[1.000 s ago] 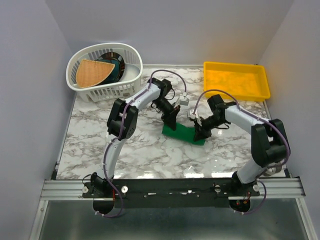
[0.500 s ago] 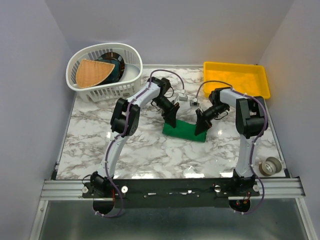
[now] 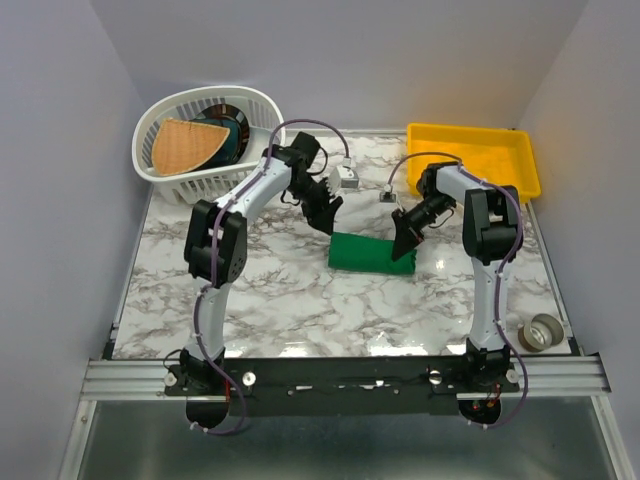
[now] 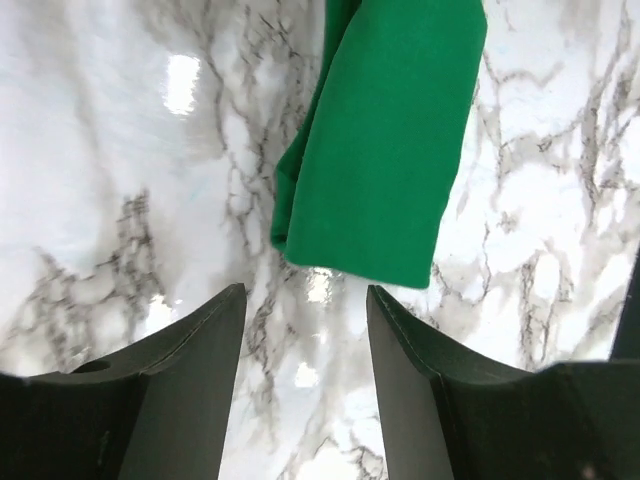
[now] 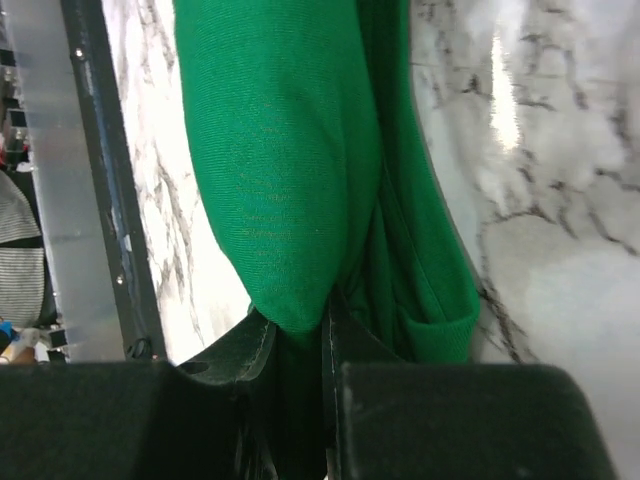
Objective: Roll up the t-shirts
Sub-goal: Roll the T-shirt to the center of the board.
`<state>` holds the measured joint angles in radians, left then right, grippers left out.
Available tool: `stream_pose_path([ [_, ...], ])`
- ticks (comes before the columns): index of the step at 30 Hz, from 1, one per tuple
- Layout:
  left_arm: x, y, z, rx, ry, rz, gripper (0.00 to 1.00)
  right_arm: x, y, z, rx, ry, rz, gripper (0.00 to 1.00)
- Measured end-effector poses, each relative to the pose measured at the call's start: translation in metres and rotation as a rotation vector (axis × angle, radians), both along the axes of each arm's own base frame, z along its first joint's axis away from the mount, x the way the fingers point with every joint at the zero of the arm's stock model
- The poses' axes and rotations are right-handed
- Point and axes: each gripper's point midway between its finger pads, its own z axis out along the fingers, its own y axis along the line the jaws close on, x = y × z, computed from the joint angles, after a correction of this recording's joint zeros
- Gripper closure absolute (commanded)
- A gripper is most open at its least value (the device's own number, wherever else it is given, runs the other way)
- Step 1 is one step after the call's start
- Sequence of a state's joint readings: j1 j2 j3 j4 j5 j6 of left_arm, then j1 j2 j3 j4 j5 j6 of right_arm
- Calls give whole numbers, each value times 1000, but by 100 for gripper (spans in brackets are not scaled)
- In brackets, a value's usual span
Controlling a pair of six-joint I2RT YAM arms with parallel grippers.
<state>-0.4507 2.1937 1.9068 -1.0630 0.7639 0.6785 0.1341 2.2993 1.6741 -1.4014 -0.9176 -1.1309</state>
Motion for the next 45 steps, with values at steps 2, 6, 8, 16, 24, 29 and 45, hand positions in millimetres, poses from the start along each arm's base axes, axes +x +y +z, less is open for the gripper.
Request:
stream_pose_path([
  [2, 6, 2, 14, -3, -77, 10, 39, 6, -2, 0, -19, -9, -4, 90],
  [6, 10, 4, 37, -27, -226, 28, 41, 19, -6, 3, -52, -39, -9, 88],
  [8, 5, 2, 42, -39, -274, 25, 50, 25, -7, 3, -71, -49, -12, 88],
  [16, 15, -39, 25, -143, -146, 160, 85, 35, -10, 4, -101, -69, -18, 87],
  [24, 30, -78, -29, -209, 123, 377, 88, 39, -12, 4, -120, -90, -10, 86],
  [29, 31, -93, -20, -259, 147, 392, 90, 39, -13, 4, -125, -94, -8, 86],
  [45, -6, -103, 10, -378, 263, 319, 97, 43, -14, 4, -134, -109, -6, 84],
])
